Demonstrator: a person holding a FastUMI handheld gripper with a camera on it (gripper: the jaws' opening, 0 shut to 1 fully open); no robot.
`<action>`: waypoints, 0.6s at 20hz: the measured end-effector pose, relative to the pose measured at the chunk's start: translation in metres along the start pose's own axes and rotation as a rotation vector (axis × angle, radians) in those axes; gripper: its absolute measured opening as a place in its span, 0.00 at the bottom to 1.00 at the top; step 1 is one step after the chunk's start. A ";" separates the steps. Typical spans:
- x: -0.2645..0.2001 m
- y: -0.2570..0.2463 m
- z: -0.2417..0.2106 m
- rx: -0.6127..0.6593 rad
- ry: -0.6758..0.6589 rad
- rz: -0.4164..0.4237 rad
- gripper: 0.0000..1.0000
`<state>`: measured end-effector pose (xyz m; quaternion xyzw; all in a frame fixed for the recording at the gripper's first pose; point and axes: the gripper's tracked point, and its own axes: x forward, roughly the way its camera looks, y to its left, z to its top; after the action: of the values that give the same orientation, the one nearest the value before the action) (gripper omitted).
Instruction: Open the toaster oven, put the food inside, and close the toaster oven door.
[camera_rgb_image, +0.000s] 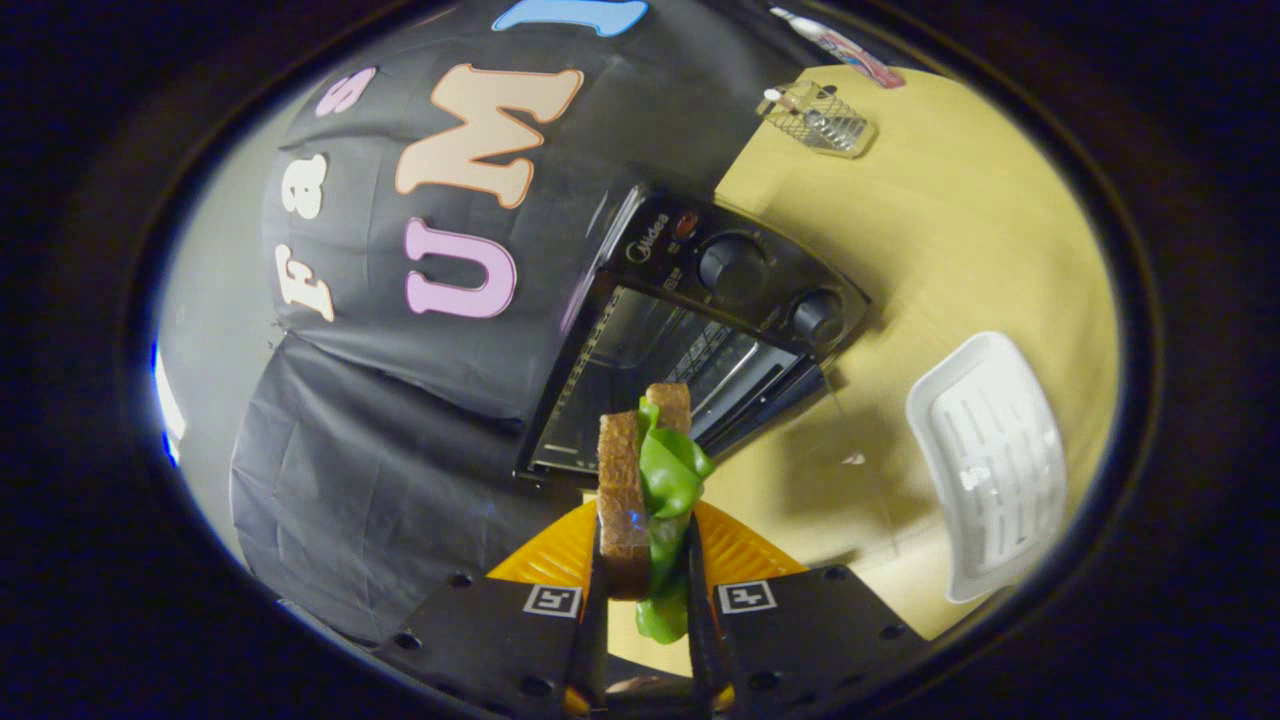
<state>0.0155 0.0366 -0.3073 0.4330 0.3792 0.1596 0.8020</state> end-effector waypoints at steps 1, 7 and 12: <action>0.011 0.000 0.002 0.014 -0.024 0.005 0.35; 0.063 -0.002 0.018 0.091 -0.127 0.011 0.35; 0.097 0.002 0.040 0.178 -0.215 0.049 0.35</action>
<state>0.1098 0.0716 -0.3378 0.5261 0.2930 0.0977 0.7923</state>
